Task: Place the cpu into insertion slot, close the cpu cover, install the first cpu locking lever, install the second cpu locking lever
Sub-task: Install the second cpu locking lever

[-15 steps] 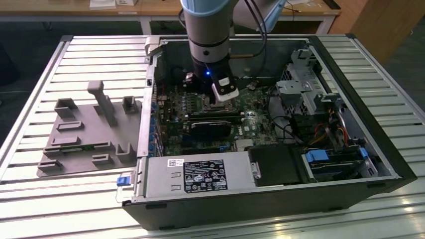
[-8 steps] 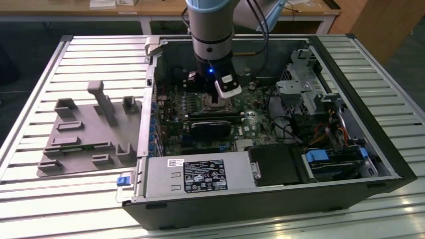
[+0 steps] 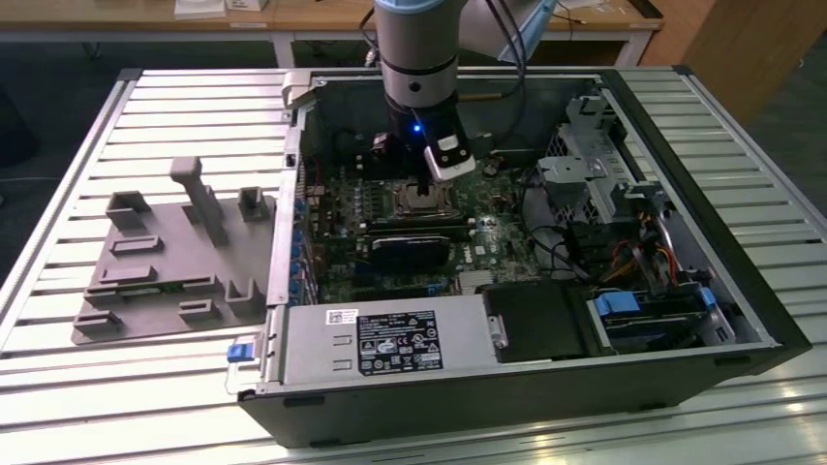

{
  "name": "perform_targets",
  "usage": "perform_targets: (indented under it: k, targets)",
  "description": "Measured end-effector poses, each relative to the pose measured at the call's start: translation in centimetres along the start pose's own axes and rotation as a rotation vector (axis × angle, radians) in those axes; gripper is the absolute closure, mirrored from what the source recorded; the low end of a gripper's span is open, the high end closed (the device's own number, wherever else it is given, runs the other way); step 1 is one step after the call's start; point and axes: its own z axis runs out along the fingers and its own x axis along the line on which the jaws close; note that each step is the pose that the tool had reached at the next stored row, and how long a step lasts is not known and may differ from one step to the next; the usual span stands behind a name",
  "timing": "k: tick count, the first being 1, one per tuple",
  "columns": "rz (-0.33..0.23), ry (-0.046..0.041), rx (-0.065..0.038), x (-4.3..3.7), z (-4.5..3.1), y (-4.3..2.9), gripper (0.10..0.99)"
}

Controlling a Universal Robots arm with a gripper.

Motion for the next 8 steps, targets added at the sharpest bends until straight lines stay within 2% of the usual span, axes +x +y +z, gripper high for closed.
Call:
perform_targets:
  k: [2, 8]
  targets:
    - [0.000, -0.0009, 0.003, -0.02, 0.01, 0.05, 0.984]
    - [0.000, -0.0012, 0.005, -0.01, 0.01, 0.05, 0.984]
